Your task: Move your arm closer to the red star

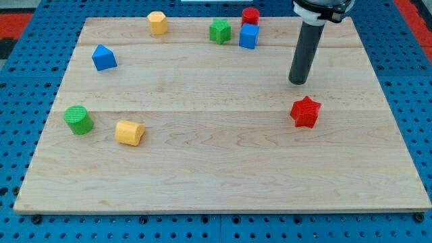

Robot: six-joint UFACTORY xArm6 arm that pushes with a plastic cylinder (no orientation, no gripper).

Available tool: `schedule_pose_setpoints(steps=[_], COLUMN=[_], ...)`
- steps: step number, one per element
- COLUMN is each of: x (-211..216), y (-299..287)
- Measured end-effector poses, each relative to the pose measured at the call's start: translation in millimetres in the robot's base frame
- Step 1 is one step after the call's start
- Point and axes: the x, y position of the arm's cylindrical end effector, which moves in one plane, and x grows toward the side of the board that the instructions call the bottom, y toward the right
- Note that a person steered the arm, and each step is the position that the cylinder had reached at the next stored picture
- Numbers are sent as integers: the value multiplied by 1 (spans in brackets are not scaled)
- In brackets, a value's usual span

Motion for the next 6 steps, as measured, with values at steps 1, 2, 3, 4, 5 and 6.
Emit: schedule_pose_setpoints(steps=[1, 2, 3, 4, 5, 6], x=[10, 10, 4, 3, 16, 95], y=[-99, -183, -160, -75, -6, -64])
